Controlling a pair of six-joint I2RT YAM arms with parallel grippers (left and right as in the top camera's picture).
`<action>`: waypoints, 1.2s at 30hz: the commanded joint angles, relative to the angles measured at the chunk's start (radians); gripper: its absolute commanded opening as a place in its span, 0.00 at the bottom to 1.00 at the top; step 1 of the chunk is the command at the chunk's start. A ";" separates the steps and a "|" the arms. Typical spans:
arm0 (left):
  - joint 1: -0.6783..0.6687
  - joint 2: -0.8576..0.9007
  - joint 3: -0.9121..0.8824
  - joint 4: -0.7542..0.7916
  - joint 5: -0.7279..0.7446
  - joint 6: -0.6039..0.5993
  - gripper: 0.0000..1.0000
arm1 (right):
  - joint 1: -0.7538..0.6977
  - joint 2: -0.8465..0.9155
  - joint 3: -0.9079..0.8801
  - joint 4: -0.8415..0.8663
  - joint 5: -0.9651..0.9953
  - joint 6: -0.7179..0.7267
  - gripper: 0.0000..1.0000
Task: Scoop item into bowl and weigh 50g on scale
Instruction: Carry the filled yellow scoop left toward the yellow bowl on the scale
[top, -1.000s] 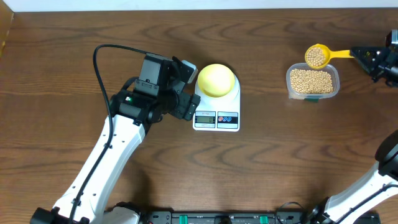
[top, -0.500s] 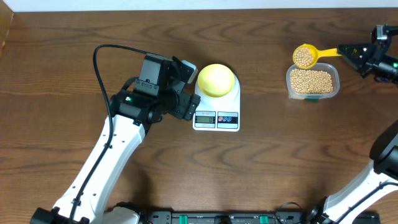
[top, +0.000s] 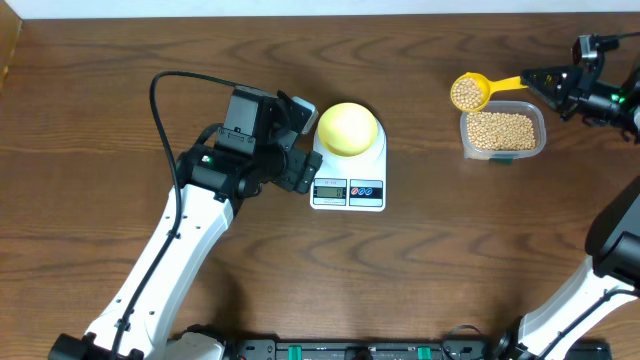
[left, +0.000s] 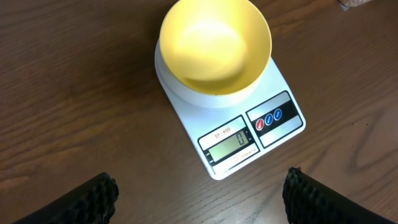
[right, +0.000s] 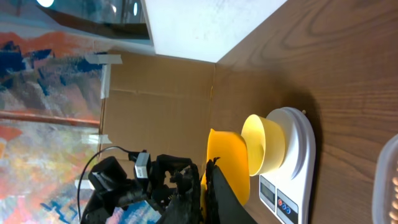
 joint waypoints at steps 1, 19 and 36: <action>0.003 -0.002 -0.003 0.000 0.008 0.017 0.87 | 0.015 0.016 -0.006 0.002 -0.049 0.014 0.01; 0.003 -0.002 -0.003 0.000 0.008 0.017 0.87 | 0.103 0.016 -0.006 0.003 -0.012 0.015 0.01; 0.003 -0.002 -0.003 0.000 0.008 0.017 0.87 | 0.176 0.016 -0.006 0.050 0.033 0.080 0.01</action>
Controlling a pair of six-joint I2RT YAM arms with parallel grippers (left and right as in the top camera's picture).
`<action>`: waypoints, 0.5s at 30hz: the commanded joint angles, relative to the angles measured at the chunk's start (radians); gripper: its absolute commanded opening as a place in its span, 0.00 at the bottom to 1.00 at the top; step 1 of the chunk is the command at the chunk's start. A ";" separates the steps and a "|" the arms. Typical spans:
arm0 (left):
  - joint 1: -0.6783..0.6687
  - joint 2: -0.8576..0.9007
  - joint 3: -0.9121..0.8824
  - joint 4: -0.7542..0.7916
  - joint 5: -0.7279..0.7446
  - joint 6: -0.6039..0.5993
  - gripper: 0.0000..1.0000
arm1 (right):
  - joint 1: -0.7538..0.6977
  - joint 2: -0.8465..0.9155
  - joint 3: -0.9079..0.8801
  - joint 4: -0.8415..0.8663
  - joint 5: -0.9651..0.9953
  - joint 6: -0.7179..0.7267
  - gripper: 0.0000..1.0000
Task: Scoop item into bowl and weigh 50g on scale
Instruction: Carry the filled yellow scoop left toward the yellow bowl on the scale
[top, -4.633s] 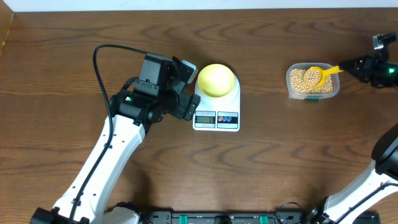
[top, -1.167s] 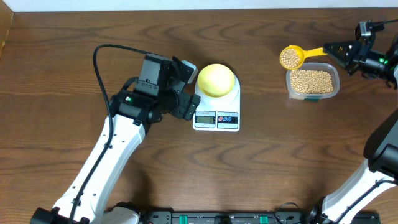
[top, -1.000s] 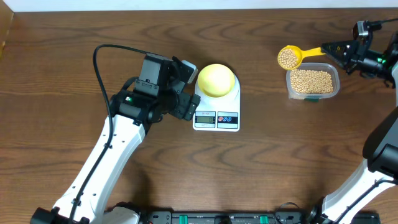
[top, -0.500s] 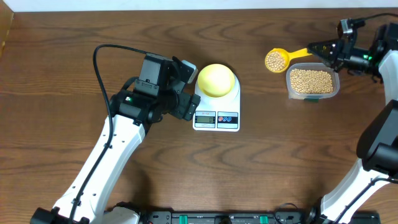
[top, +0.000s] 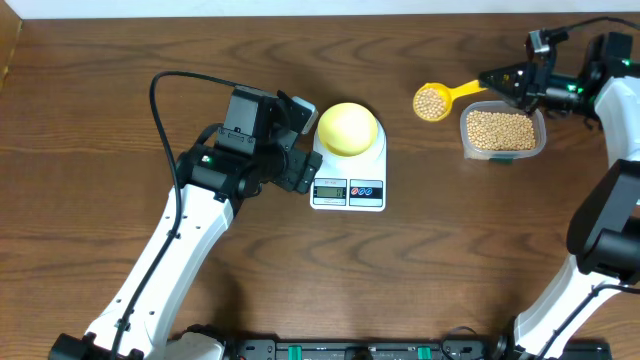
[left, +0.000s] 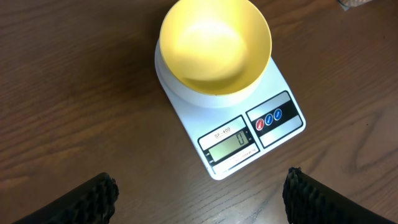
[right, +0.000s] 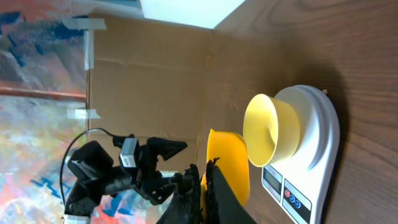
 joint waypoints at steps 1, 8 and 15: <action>0.003 -0.002 -0.003 0.000 0.008 0.017 0.87 | 0.020 0.016 -0.006 0.026 -0.023 0.052 0.01; 0.003 -0.002 -0.003 0.000 0.008 0.017 0.87 | 0.057 0.016 -0.006 0.111 0.051 0.166 0.01; 0.003 -0.002 -0.003 0.000 0.008 0.017 0.87 | 0.097 0.016 -0.006 0.193 0.080 0.256 0.01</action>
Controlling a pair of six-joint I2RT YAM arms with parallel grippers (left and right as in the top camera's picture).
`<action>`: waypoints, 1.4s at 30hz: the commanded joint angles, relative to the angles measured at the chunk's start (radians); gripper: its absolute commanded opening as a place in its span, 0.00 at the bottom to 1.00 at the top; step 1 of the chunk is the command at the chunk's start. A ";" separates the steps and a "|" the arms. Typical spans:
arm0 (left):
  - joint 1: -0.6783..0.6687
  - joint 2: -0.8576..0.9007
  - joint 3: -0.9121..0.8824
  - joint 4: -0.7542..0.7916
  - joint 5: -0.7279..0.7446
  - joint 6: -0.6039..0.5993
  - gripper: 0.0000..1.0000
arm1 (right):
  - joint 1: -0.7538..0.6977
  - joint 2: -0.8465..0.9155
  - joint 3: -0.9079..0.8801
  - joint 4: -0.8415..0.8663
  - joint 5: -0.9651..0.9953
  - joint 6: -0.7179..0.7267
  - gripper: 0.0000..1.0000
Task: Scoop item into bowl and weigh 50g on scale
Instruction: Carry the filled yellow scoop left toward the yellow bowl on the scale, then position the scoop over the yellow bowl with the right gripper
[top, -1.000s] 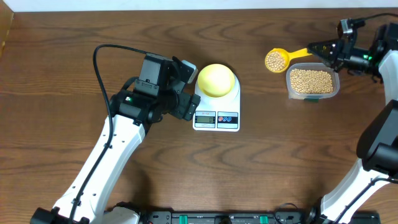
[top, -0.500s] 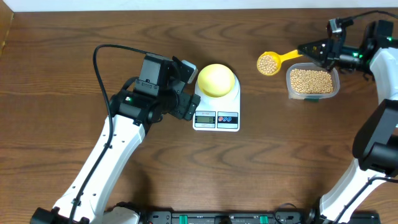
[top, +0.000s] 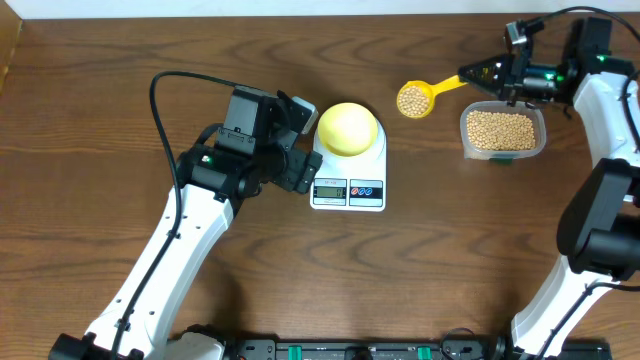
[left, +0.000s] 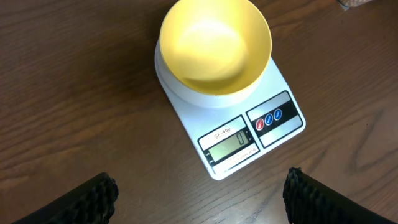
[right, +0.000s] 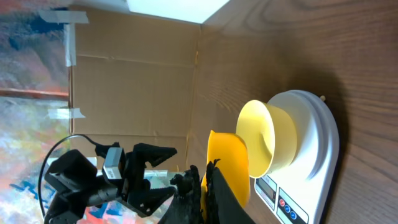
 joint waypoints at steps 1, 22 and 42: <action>0.003 -0.002 -0.003 0.000 0.008 0.017 0.87 | 0.025 0.016 -0.005 0.026 0.015 0.083 0.01; 0.003 -0.002 -0.003 0.000 0.008 0.017 0.88 | 0.138 0.016 -0.005 0.152 0.110 0.175 0.01; 0.003 -0.002 -0.003 0.000 0.008 0.017 0.87 | 0.230 0.017 -0.005 0.207 0.244 0.177 0.01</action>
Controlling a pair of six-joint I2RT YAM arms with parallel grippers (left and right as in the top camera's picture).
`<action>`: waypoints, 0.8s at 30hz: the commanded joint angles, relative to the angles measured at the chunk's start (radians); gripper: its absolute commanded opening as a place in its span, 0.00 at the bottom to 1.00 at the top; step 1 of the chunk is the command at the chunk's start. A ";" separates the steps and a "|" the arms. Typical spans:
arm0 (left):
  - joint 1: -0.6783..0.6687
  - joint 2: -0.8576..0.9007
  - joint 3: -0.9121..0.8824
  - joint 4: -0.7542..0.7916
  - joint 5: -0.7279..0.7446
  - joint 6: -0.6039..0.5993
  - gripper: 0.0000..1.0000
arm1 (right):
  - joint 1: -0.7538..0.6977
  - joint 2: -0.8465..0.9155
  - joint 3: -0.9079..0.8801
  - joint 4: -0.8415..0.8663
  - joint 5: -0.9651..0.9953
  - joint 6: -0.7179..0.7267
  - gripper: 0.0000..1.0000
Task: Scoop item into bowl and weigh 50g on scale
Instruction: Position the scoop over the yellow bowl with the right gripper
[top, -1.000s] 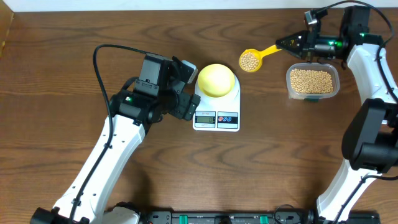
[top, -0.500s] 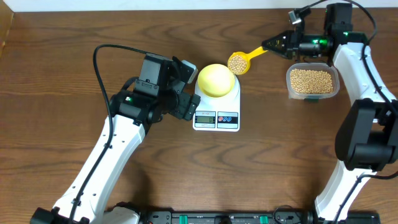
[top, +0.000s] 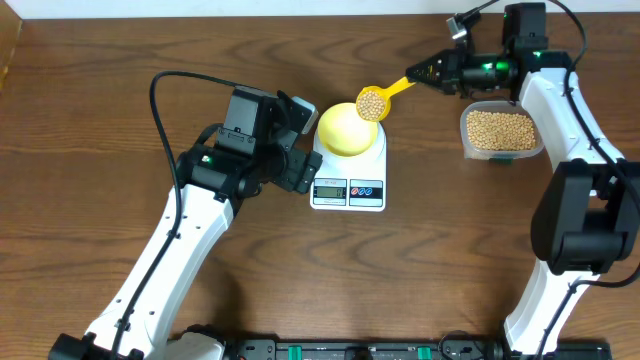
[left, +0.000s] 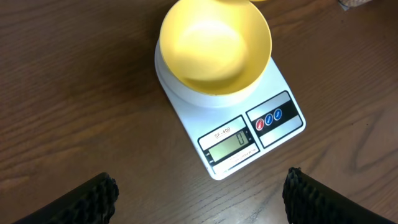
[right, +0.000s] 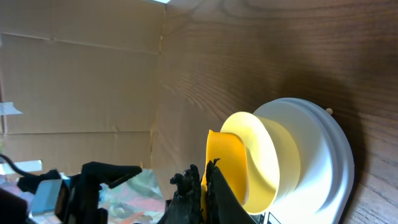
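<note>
A yellow bowl (top: 346, 128) (left: 215, 45) stands empty on the white scale (top: 348, 188) (left: 249, 134), whose display reads 0. My right gripper (top: 432, 71) (right: 204, 180) is shut on the handle of a yellow scoop (top: 373, 102) (right: 227, 165) heaped with beans; the scoop's cup hangs over the bowl's far right rim. The clear bean container (top: 502, 131) sits at the right, full of beans. My left gripper (left: 199, 193) is open above the table, just left of the scale, with nothing between its fingers (left: 93, 196).
The left arm (top: 230, 160) sits close to the scale's left side. The right arm (top: 560, 100) reaches over the bean container. A cardboard sheet (right: 81, 81) stands beyond the table's far left edge.
My right gripper has carried the loaded scoop leftward, from open table between container and scale to over the bowl's rim. The left arm, the bowl and the scale have not moved.
The loaded scoop was held beside the bean container's left corner. At each later moment it stood farther left, crossing the table toward the scale, and now it is over the bowl. The scale has read 0 throughout and the left gripper stayed open.
</note>
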 joint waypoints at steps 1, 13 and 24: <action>0.003 -0.002 -0.003 0.000 0.008 0.017 0.87 | 0.024 0.017 -0.005 0.008 0.009 0.009 0.01; 0.003 -0.002 -0.003 0.000 0.008 0.017 0.87 | 0.074 0.018 -0.005 0.025 0.126 -0.016 0.01; 0.003 -0.002 -0.003 0.000 0.008 0.017 0.87 | 0.103 0.018 -0.005 0.041 0.132 -0.170 0.01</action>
